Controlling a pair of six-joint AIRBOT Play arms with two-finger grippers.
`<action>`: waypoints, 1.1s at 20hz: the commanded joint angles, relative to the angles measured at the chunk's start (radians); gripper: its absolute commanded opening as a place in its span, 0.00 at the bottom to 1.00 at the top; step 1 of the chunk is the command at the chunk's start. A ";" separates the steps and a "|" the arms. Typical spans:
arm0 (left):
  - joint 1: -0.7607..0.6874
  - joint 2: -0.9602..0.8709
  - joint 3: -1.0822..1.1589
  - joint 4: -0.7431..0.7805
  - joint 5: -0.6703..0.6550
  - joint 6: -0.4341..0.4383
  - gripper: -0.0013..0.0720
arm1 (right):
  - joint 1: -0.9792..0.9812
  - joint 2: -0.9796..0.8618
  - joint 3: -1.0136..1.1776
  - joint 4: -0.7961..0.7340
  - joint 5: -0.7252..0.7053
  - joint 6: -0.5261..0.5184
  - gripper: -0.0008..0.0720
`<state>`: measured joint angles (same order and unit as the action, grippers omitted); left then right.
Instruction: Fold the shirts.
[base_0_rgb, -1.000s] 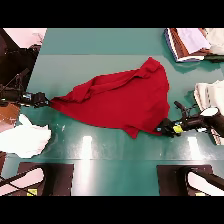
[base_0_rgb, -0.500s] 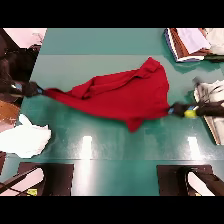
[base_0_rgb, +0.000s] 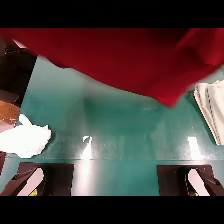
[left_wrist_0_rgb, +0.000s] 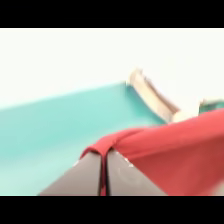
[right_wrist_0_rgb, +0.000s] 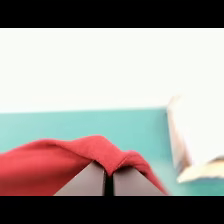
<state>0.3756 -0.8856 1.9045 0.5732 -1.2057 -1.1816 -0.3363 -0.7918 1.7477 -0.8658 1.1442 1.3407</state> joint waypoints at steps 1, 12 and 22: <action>0.000 0.021 0.282 -0.039 0.054 -0.058 0.05 | -0.124 0.005 0.253 -0.002 0.019 0.002 0.04; 0.000 -0.031 -0.221 0.056 -0.109 -0.171 0.05 | 0.055 -0.305 0.164 -0.071 0.386 0.066 0.04; -0.128 -0.529 -0.642 0.084 0.202 0.085 0.05 | 0.330 -0.872 0.015 -0.286 0.197 0.066 0.04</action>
<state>0.3119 -1.2671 1.2984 0.6514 -1.1656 -1.1912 -0.0353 -1.5318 1.7763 -1.1313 1.4590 1.4052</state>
